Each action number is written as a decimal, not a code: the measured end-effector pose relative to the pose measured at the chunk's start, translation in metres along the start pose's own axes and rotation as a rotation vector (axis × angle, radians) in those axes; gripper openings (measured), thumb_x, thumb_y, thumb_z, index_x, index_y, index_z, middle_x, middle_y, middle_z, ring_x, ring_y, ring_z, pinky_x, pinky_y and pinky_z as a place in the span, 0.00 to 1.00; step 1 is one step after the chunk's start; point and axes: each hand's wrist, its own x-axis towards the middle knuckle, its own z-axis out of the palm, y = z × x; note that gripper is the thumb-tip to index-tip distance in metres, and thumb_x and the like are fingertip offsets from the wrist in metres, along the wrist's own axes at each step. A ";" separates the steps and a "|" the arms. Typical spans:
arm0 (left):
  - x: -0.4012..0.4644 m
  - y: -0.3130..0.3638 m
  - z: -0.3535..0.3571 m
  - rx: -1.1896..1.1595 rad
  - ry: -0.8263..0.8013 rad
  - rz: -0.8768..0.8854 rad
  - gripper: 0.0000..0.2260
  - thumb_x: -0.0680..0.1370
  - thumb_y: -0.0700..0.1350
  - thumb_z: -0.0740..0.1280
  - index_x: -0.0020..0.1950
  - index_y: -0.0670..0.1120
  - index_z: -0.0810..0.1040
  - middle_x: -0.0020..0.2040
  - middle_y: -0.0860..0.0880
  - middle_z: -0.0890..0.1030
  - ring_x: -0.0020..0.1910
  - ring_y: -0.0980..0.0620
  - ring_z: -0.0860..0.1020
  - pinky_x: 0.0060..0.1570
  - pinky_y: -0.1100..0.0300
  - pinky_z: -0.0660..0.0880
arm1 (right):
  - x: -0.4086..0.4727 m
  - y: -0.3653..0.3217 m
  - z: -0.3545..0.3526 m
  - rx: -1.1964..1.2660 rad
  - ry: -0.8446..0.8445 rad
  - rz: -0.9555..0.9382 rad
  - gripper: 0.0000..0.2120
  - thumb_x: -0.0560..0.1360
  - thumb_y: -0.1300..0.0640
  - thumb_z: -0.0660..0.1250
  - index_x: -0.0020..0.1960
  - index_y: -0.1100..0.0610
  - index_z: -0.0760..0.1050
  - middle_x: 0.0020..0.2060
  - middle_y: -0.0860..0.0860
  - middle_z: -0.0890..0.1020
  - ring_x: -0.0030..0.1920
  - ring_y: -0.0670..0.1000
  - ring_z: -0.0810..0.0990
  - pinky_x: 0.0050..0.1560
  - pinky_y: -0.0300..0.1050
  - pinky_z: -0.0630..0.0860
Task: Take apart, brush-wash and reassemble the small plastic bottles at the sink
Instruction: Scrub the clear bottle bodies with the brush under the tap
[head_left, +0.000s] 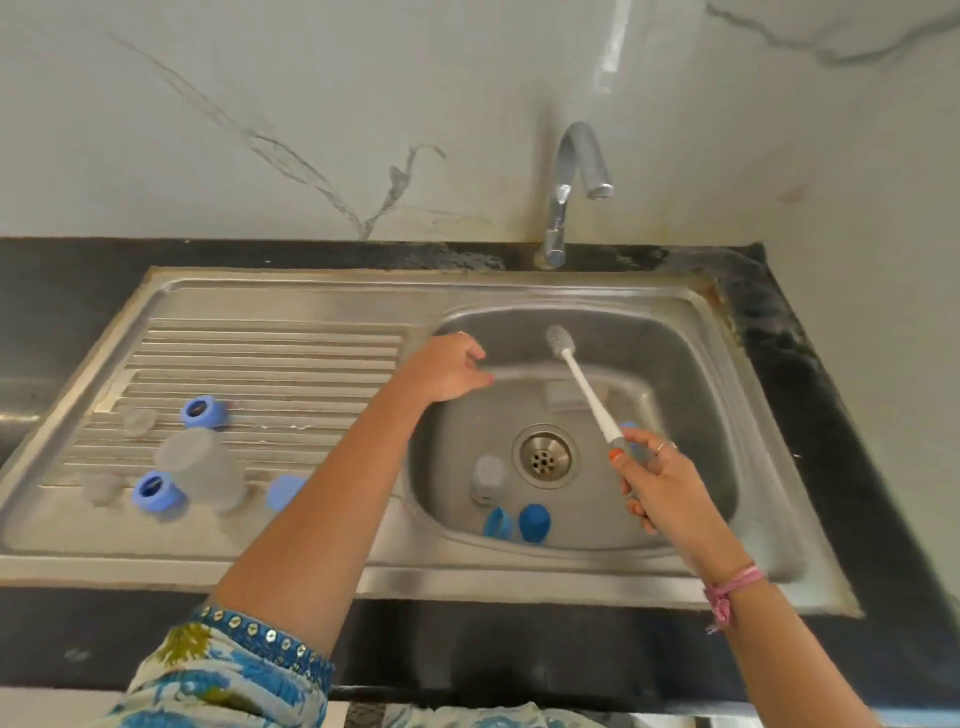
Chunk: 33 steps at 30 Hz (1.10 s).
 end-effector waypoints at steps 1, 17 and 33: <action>0.004 0.008 0.016 -0.018 0.010 -0.011 0.18 0.76 0.47 0.71 0.65 0.43 0.76 0.58 0.46 0.81 0.57 0.49 0.79 0.54 0.62 0.71 | 0.002 0.006 -0.016 -0.013 -0.006 0.011 0.10 0.80 0.56 0.63 0.61 0.51 0.72 0.31 0.53 0.72 0.24 0.46 0.67 0.20 0.37 0.63; 0.096 0.086 0.153 0.024 -0.111 -0.001 0.19 0.77 0.43 0.69 0.67 0.40 0.74 0.66 0.42 0.75 0.65 0.46 0.73 0.61 0.61 0.65 | 0.057 0.024 -0.121 -0.002 -0.004 0.051 0.12 0.79 0.55 0.65 0.62 0.50 0.73 0.31 0.55 0.73 0.25 0.47 0.68 0.23 0.39 0.64; 0.174 0.033 0.196 0.401 -0.151 -0.049 0.37 0.76 0.44 0.70 0.79 0.45 0.52 0.75 0.44 0.59 0.73 0.41 0.59 0.66 0.45 0.67 | 0.091 0.017 -0.097 0.042 -0.075 0.144 0.10 0.79 0.56 0.65 0.56 0.43 0.73 0.35 0.55 0.74 0.26 0.45 0.67 0.23 0.38 0.65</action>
